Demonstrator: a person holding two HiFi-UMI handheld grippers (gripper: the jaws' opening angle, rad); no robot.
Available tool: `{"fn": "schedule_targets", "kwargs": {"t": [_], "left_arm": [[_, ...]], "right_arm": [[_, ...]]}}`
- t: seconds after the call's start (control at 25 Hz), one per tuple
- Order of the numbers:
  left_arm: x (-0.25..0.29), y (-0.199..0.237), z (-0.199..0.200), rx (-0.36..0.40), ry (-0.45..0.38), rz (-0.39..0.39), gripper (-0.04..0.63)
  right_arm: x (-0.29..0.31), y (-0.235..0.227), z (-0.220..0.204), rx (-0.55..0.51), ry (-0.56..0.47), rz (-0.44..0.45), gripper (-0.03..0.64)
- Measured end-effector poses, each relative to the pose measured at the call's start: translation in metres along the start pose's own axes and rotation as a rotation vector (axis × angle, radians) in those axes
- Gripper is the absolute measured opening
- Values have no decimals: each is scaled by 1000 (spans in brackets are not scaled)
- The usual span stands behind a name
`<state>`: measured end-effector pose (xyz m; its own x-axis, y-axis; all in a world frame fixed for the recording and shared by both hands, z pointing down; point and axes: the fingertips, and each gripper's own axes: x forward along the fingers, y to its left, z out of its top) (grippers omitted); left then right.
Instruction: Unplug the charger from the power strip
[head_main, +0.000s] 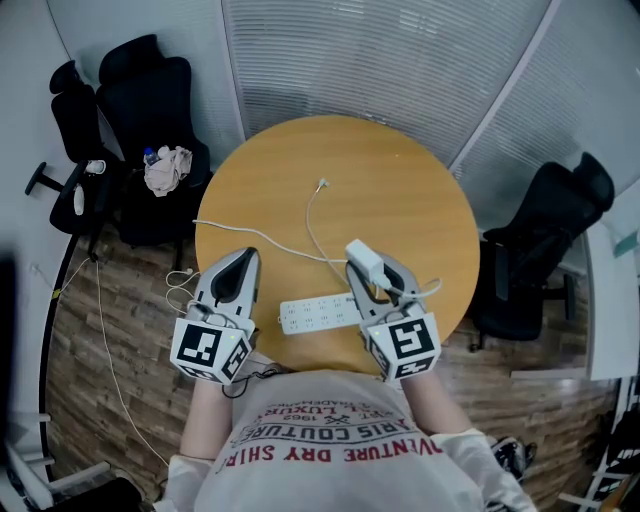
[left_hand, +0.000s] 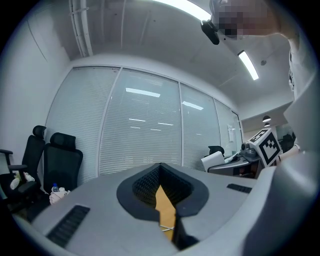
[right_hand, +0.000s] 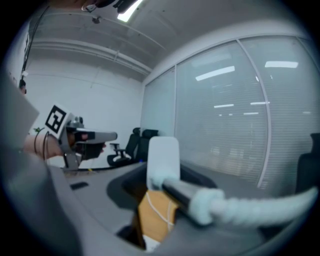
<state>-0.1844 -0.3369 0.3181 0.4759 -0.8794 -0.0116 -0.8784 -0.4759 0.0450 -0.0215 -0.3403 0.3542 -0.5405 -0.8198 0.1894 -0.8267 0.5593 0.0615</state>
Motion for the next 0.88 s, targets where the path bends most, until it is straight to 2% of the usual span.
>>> {"fn": "schedule_targets", "kwargs": {"t": [0.36, 0.88], "left_arm": [[5, -8, -9, 43, 42, -32, 31], [12, -12, -19, 27, 69, -46, 31]], "right_arm": [[2, -6, -8, 19, 33, -39, 155], [6, -10, -13, 2, 43, -50, 155]]}}
